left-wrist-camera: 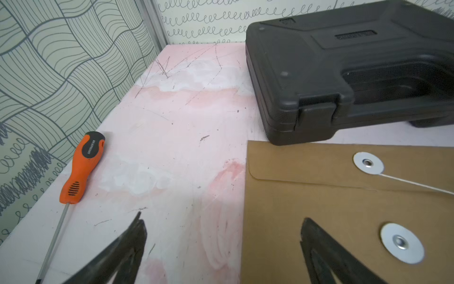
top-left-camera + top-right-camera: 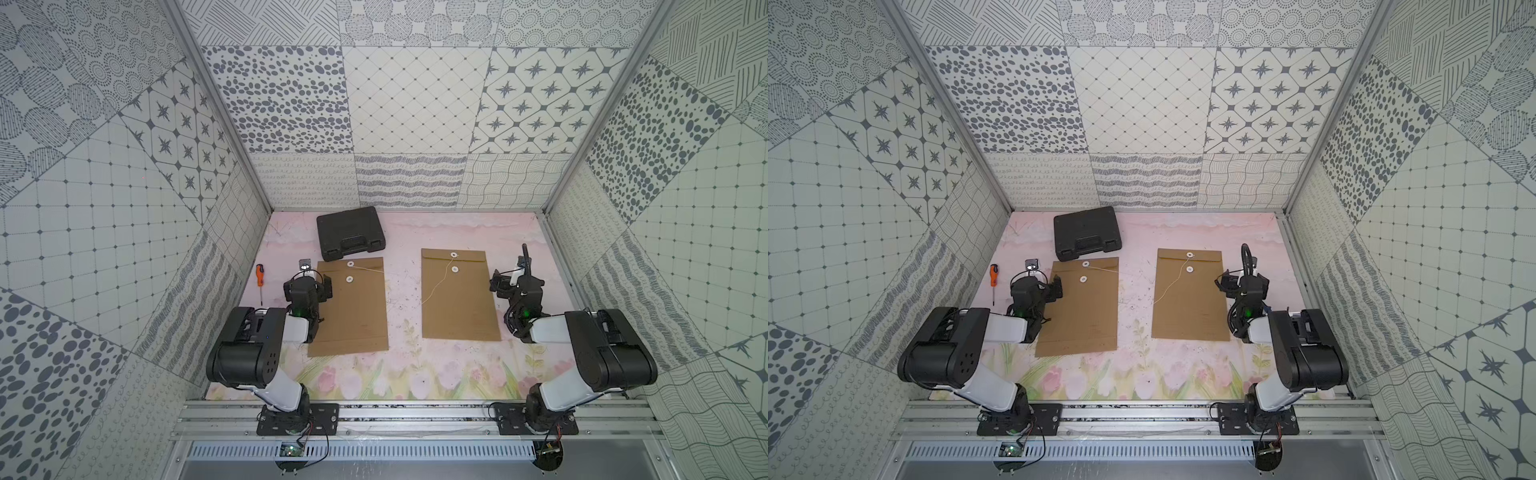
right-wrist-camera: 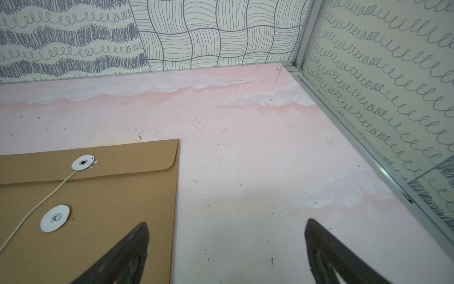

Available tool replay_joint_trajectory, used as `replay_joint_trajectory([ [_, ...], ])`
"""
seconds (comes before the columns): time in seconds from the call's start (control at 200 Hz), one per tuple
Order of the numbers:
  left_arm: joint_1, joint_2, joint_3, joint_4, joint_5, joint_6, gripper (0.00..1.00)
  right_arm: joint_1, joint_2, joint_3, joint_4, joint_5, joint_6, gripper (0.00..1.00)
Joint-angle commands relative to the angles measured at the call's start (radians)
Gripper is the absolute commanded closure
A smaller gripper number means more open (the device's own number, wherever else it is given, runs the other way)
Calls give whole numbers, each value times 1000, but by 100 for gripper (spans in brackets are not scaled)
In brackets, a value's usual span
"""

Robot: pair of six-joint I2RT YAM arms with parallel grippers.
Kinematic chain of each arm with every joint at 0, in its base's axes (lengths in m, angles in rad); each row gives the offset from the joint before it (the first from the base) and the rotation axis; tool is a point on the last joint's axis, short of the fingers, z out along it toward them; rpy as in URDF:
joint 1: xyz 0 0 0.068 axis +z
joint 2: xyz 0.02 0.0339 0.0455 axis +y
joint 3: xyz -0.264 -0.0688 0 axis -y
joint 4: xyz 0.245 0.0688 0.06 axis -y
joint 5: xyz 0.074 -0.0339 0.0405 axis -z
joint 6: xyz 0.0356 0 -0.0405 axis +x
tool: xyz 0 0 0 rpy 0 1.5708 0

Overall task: Close the mouth of the file bag
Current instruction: Move the file bag to the center of the board.

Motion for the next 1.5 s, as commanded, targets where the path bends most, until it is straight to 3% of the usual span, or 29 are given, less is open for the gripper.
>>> replay_joint_trajectory([
  [0.0,0,2,4,39,-3,5,2,1,-5,1,56,-4,5,1],
  [0.996,9,-9,6,35,24,5,2,2,-13,2,73,20,9,1],
  [1.091,-41,-88,6,-32,-42,48,2,17,-93,29,-40,10,-14,1],
  [1.206,-128,-231,45,-214,-207,66,2,42,-253,199,-465,56,44,1],
  [1.376,-178,-419,185,-617,-263,-150,2,102,-353,437,-962,199,262,1],
  [1.456,-180,-467,302,-866,-267,-260,2,119,-369,533,-1119,99,245,1],
  [1.491,-180,-477,355,-958,-268,-305,2,116,-383,545,-1140,51,300,1],
])
